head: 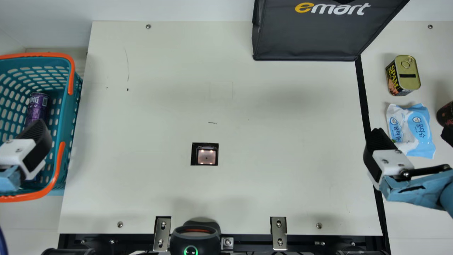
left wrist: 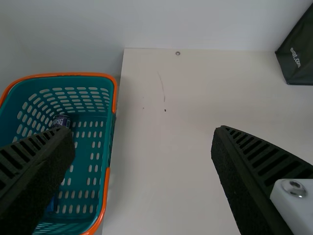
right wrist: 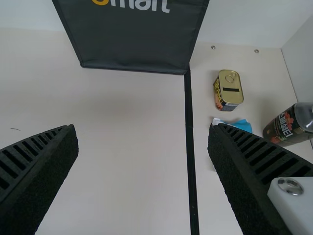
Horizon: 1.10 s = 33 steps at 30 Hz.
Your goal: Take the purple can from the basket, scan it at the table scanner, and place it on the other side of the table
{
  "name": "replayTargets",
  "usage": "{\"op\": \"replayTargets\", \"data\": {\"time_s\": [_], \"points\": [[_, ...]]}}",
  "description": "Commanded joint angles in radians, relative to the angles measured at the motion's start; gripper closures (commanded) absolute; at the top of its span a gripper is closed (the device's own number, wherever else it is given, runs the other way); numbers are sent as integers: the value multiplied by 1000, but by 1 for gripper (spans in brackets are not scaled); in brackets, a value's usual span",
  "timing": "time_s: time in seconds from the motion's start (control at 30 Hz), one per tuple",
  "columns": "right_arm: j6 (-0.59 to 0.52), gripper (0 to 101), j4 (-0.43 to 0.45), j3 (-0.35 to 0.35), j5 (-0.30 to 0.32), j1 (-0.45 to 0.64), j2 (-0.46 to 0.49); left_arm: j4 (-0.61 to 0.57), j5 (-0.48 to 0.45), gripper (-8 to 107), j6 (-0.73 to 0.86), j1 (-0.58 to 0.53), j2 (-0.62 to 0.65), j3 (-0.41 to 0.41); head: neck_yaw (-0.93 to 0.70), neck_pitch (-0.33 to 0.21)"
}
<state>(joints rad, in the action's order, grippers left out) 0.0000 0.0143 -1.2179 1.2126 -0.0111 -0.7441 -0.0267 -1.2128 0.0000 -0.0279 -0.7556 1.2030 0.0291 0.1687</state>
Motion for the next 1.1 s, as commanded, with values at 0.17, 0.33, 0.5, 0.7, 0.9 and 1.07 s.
{"op": "replayTargets", "data": {"time_s": [0.17, 0.33, 0.5, 0.7, 0.9, 1.07], "points": [[0, 6, 0, 0, 0, 0, 0, 0, 0, 9, 0, 0, 0, 0, -141, -30], [0, 6, 0, 0, 0, 0, 0, 0, 0, 9, 0, 0, 0, 0, -258, -30], [0, 6, 0, 0, 0, 0, 0, 0, 0, 9, 0, 0, 0, 0, -351, -30], [0, 6, 0, 0, 0, 0, 0, 0, 0, 9, 0, 0, 0, 0, -351, -30], [0, 6, 0, 0, 0, 0, 0, 0, 0, 9, 0, 0, 0, 0, -351, -30], [0, 6, 0, 0, 0, 0, 0, 3, 4, 9, -6, 5, -4, 0, -351, -30]]}}
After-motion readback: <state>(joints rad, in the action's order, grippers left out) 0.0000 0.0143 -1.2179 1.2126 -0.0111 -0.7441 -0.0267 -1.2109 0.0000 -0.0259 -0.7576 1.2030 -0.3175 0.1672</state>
